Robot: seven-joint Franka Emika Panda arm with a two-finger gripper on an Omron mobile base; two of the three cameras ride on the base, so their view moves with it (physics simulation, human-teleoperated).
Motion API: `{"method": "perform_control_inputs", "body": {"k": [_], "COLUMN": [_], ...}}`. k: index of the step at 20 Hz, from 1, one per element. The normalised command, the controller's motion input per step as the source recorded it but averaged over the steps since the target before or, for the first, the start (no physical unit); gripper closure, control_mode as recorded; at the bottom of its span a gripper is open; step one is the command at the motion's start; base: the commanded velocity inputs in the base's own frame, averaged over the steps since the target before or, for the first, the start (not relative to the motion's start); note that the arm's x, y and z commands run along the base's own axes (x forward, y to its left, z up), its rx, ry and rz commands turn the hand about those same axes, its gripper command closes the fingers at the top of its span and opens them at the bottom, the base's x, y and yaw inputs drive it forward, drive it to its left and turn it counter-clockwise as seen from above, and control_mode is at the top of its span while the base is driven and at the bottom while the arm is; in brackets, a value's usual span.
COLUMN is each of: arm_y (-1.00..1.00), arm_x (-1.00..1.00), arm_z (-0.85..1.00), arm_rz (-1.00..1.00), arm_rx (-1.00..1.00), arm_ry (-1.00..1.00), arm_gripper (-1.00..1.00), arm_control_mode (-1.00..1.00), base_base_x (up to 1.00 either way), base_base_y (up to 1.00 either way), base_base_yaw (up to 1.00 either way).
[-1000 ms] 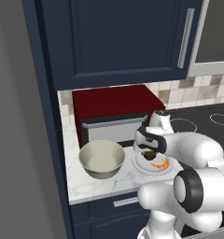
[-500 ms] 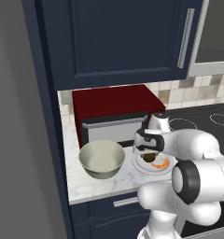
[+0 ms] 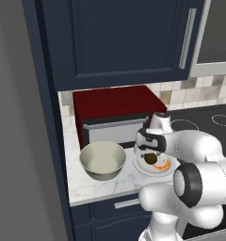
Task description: Place the shrimp on the plate and place the avocado on the same plate.
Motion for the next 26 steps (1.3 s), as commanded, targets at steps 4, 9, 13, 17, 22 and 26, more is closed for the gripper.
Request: {"method": "perform_control_inputs", "body": {"k": [4,9,13,17,22,26], "arm_y": [0.0,-0.01,0.0,0.12,0.17,0.04], "arm_x": [-0.36,-0.78,-0.93,-0.77,-0.65,-0.66], "arm_z": [0.72,0.76,0.62,0.8,0.85,0.76], "arm_rz": [0.0,0.0,0.0,0.0,0.0,0.0], "arm_rx": [0.0,0.0,-0.04,-0.06,-0.05,-0.02], "arm_ry": [0.0,0.0,0.0,0.0,0.0,0.0], "arm_gripper": [-1.0,-1.0,-1.0,-1.0,-1.0,-1.0], "arm_control_mode": [-1.0,-1.0,-1.0,-1.0,-1.0,-1.0], "base_base_x": [0.0,0.0,0.0,0.0,0.0,0.0], "base_base_y": [0.0,0.0,0.0,0.0,0.0,0.0], "base_base_yaw": [0.0,0.0,0.0,0.0,0.0,0.0]}}
